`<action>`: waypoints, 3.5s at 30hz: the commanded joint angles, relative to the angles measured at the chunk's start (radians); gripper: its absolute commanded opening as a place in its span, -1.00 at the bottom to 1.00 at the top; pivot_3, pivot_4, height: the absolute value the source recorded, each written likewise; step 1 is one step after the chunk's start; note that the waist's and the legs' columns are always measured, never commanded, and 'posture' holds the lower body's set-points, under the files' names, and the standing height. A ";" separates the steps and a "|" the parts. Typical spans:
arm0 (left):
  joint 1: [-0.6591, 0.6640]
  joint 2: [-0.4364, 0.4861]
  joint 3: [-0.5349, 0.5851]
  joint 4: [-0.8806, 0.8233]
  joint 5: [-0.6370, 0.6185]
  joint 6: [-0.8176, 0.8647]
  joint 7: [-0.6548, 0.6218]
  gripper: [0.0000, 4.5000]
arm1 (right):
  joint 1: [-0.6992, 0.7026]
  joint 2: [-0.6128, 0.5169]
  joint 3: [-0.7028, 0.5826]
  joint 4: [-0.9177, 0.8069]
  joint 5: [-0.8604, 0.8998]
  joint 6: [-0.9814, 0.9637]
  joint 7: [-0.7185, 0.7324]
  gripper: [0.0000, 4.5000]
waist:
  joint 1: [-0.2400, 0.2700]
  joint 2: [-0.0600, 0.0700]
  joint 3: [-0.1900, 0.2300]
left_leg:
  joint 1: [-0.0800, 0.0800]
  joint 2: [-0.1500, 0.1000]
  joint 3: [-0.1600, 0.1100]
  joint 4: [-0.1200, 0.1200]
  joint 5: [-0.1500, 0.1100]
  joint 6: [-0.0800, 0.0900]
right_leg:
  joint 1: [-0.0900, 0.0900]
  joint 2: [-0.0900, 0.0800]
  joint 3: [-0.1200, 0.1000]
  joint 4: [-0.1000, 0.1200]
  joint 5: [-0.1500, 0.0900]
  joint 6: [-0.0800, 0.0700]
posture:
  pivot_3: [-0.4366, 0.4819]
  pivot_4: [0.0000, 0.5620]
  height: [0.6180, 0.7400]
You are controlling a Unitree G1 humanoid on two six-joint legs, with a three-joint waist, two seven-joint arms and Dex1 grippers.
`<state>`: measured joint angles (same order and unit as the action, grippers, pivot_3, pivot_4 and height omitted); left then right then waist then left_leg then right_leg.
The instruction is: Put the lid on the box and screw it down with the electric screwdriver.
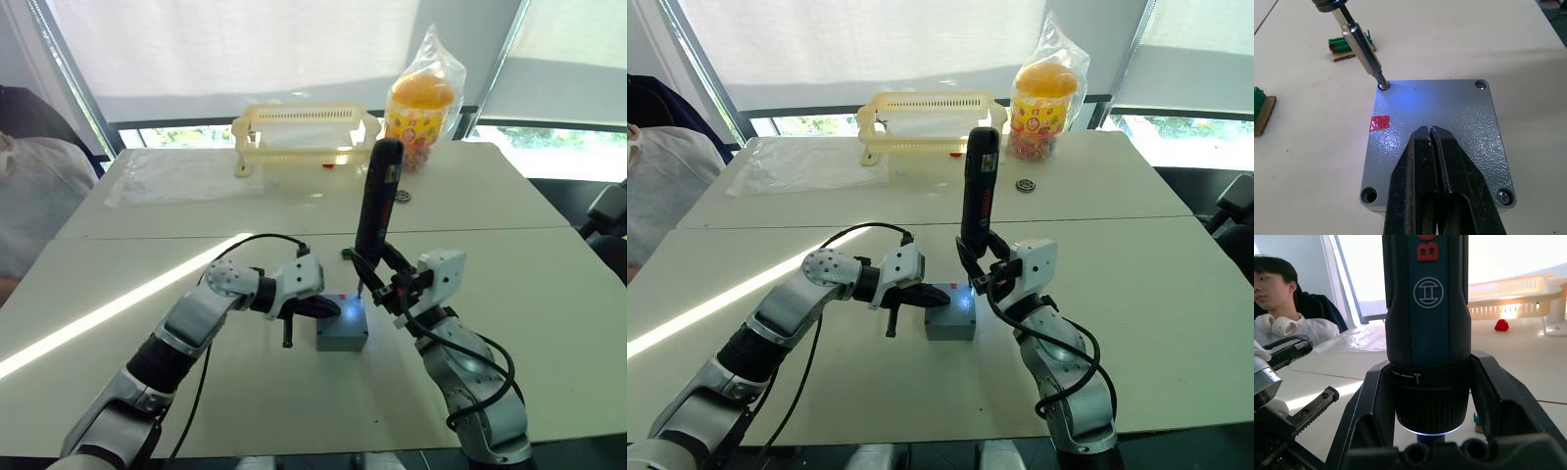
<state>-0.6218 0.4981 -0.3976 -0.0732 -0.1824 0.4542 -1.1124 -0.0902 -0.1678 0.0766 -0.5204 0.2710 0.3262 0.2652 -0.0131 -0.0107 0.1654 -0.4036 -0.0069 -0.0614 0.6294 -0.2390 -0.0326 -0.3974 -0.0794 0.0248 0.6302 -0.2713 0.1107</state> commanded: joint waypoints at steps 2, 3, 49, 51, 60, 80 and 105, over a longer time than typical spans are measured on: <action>0.014 0.012 -0.023 0.013 0.025 0.019 -0.002 -1.00 | -0.009 0.006 -0.001 -0.020 -0.006 -0.050 0.006 -0.22 | 0.000 0.000 0.000 | 0.000 0.000 0.000 0.000 0.000 0.000 | 0.000 0.000 0.000 0.000 0.000 0.000 | -0.05 -0.47 1.00; 0.014 0.011 -0.023 0.013 0.025 0.020 -0.002 -1.00 | -0.009 0.006 -0.002 -0.017 -0.007 -0.053 0.007 -0.22 | 0.000 0.000 0.000 | 0.000 0.000 0.000 0.000 0.000 0.000 | 0.000 0.000 0.000 0.000 0.000 0.000 | -0.05 -0.47 1.00; 0.016 0.018 -0.021 0.011 0.032 0.017 -0.003 -1.00 | 0.069 -0.004 0.034 0.175 -0.060 -0.200 0.080 -0.22 | -0.001 -0.001 -0.001 | 0.010 0.000 0.000 -0.001 0.000 0.000 | 0.009 0.000 0.000 0.000 0.000 0.000 | -0.05 -0.47 1.00; 0.015 0.019 -0.020 0.013 0.032 0.017 -0.005 -1.00 | 0.072 -0.006 0.035 0.181 -0.061 -0.202 0.084 -0.22 | -0.001 -0.001 -0.001 | 0.010 0.000 0.000 -0.001 0.000 0.000 | 0.009 0.000 0.000 0.000 -0.001 0.000 | -0.05 -0.47 1.00; 0.012 0.025 -0.023 0.013 0.038 0.014 -0.006 -1.00 | 0.092 -0.014 0.038 0.191 -0.059 -0.207 0.099 -0.22 | -0.001 -0.001 -0.001 | 0.010 0.001 0.000 -0.001 0.000 0.000 | 0.009 0.000 0.000 0.000 -0.001 0.000 | -0.05 -0.47 1.00; 0.014 0.033 -0.020 0.005 0.041 0.014 -0.005 -1.00 | 0.108 -0.030 0.041 0.250 -0.071 -0.219 0.126 -0.22 | 0.000 -0.002 -0.004 | 0.011 0.001 0.000 -0.002 0.000 0.000 | 0.010 0.000 0.000 0.000 -0.001 0.000 | -0.05 -0.47 1.00; 0.011 0.028 -0.025 0.009 0.049 0.010 -0.007 -1.00 | 0.095 -0.045 0.024 0.234 -0.078 -0.232 0.121 -0.22 | 0.000 -0.002 -0.004 | 0.011 0.001 0.000 -0.002 0.000 0.000 | 0.010 0.000 0.000 0.000 -0.001 -0.001 | -0.05 -0.47 1.00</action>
<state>-0.6162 0.5137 -0.4020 -0.0790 -0.1607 0.4532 -1.1153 -0.0266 -0.1934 0.0956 -0.3529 0.2191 0.0428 0.3887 -0.0129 -0.0132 0.1611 -0.3924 -0.0057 -0.0613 0.6278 -0.2391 -0.0327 -0.3874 -0.0794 0.0250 0.6302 -0.2722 0.1101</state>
